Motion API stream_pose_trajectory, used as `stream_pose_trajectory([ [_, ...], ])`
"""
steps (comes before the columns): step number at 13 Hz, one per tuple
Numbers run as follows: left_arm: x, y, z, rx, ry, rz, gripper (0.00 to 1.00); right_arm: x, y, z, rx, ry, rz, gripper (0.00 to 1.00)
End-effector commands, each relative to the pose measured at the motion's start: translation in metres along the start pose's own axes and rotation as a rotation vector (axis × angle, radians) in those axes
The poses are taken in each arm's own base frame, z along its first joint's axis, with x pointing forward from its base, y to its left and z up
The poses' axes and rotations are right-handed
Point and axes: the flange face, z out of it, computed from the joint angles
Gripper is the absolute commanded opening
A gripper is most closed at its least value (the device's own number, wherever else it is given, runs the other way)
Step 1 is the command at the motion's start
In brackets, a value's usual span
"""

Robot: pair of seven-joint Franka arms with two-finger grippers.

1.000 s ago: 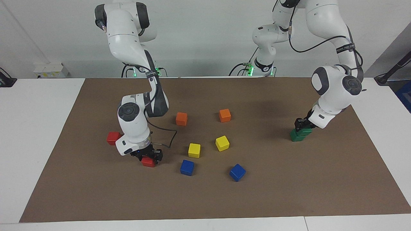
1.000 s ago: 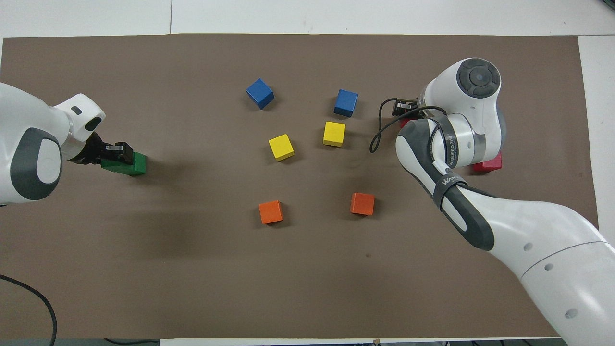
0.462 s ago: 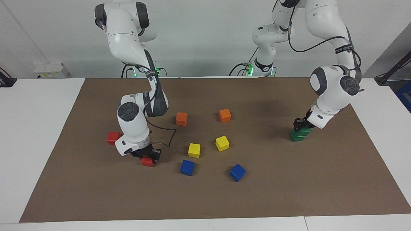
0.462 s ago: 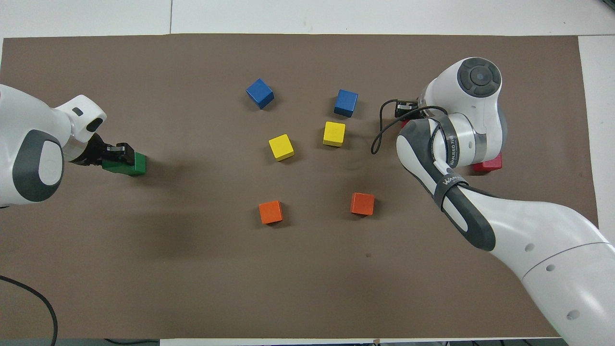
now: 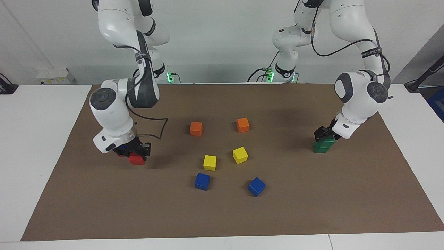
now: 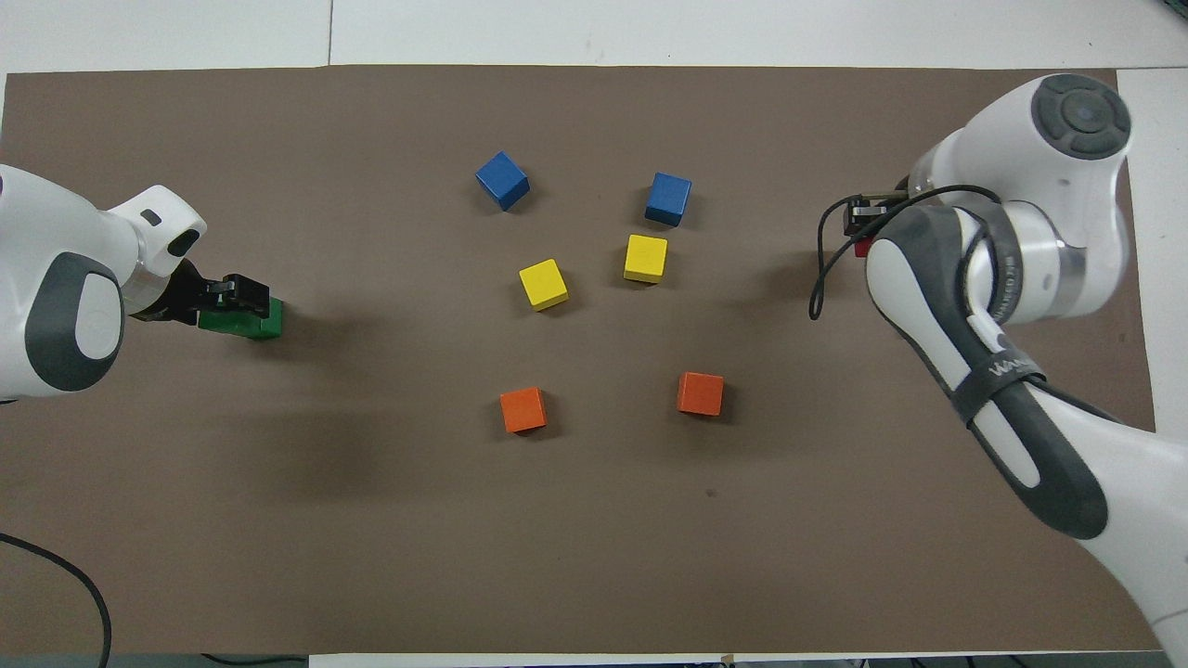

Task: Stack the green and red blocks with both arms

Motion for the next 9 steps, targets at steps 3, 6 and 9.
stream_pose_trajectory([
  [3, -0.023, 0.007, -0.09, 0.028, -0.023, 0.016, 1.0, -0.053, 0.056, 0.018, 0.012, -0.022, -0.017, 0.0],
  [6, -0.057, 0.012, -0.135, 0.042, -0.046, 0.017, 1.0, -0.06, 0.065, 0.037, 0.007, 0.019, -0.01, 0.0],
  [9, -0.076, 0.016, -0.158, 0.05, -0.043, 0.017, 1.0, -0.062, 0.065, 0.049, 0.005, 0.031, -0.004, 0.0],
])
